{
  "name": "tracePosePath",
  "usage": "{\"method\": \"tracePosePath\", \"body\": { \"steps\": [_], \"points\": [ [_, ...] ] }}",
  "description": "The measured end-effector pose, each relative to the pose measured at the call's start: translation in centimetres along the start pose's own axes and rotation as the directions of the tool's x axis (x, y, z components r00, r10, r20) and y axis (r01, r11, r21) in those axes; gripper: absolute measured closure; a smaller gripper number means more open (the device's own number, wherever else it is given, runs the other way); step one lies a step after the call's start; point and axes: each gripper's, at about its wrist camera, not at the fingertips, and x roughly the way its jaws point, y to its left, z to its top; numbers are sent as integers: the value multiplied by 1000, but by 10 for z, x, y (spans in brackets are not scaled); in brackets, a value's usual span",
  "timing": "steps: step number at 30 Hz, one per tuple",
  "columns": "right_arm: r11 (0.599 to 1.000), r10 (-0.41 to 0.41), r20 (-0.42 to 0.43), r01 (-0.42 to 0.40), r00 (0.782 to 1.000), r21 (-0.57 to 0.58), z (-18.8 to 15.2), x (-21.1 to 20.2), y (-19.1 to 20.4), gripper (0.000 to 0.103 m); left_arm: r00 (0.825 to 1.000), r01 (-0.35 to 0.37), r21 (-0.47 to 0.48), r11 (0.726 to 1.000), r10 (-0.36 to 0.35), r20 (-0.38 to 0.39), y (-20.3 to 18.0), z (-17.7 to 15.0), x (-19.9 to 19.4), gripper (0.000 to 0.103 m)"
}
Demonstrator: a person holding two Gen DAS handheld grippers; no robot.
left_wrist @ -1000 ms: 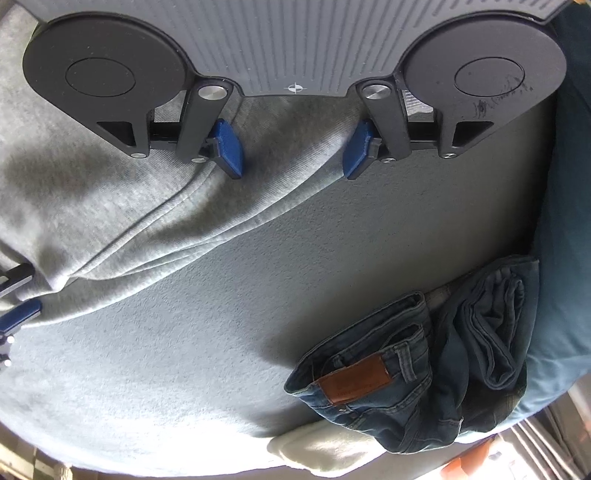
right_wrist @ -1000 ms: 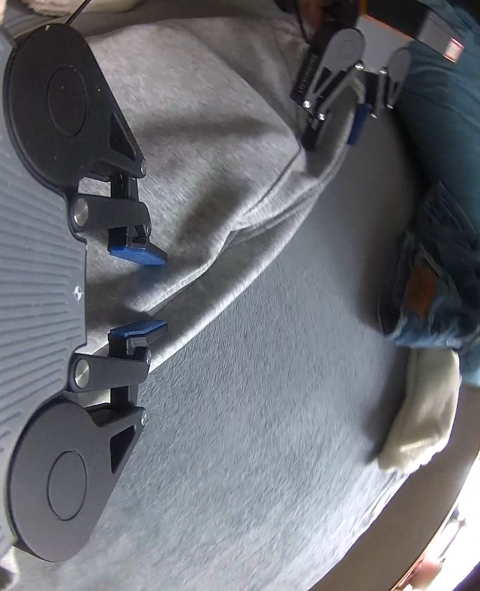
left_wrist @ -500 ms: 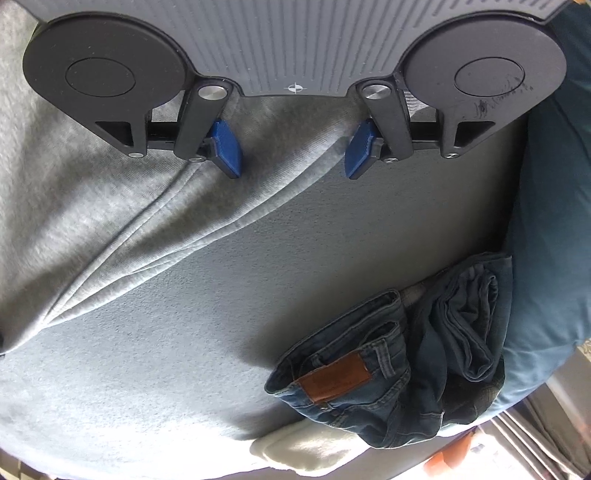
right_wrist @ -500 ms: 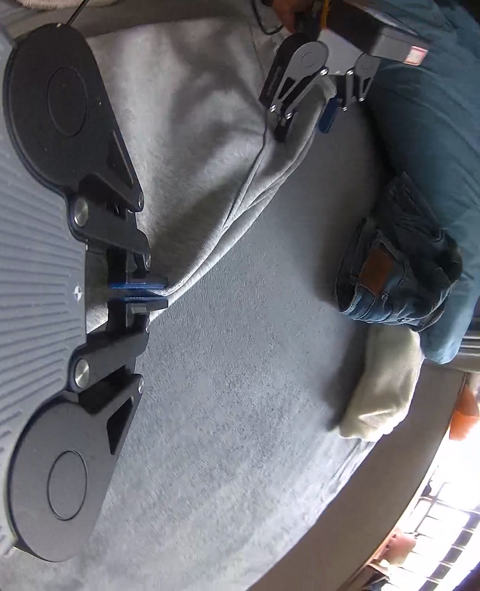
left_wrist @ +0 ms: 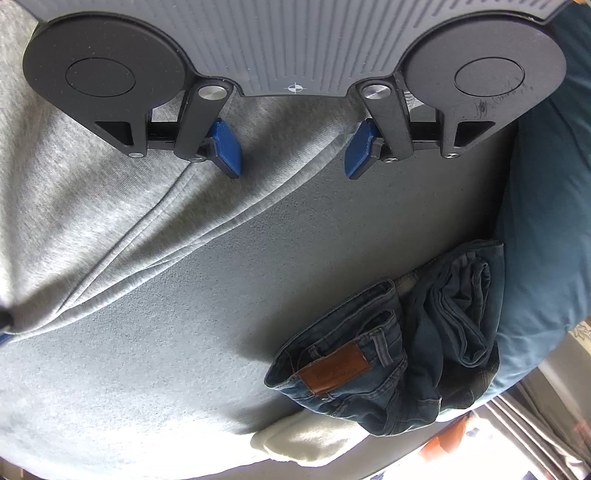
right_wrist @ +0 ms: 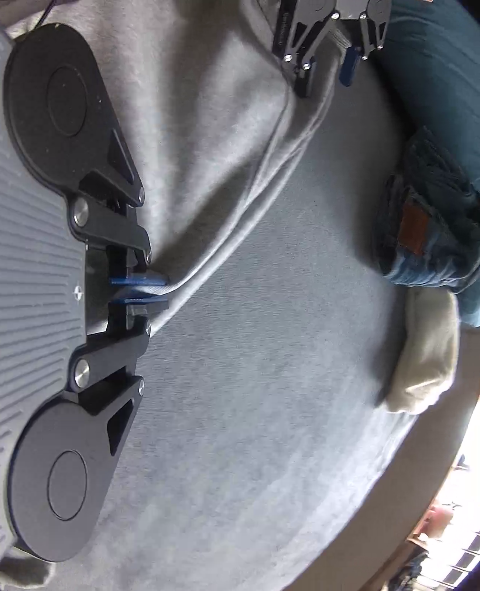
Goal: Fold clothes
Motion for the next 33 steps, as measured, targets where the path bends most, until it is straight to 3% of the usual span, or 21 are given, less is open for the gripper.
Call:
{"method": "tracePosePath", "body": {
  "steps": [3,6,13,15,17,26,33],
  "points": [
    [999,32,-14,-31,999,32,2,-10,-6,75,1000,6,-6,1000,-6,6,1,-1,0,41],
    [997,54,-23,-52,998,59,5,-10,-6,71,1000,11,-6,1000,-11,21,1,-4,0,41],
    [993,71,-28,-67,997,100,18,17,14,75,999,26,-31,999,-25,33,3,-6,1,41],
    [991,75,-30,-72,997,112,22,24,19,88,999,32,-28,999,-31,40,5,-7,1,40],
    [989,80,-31,-76,996,123,25,32,25,91,998,38,-34,999,-37,46,7,-10,1,39],
    [984,129,27,-131,991,121,50,26,39,89,996,62,-41,997,-60,65,12,-14,3,36],
    [985,170,-54,-171,984,-12,73,55,69,85,994,73,-31,997,-70,85,15,-17,2,36]
  ]
}}
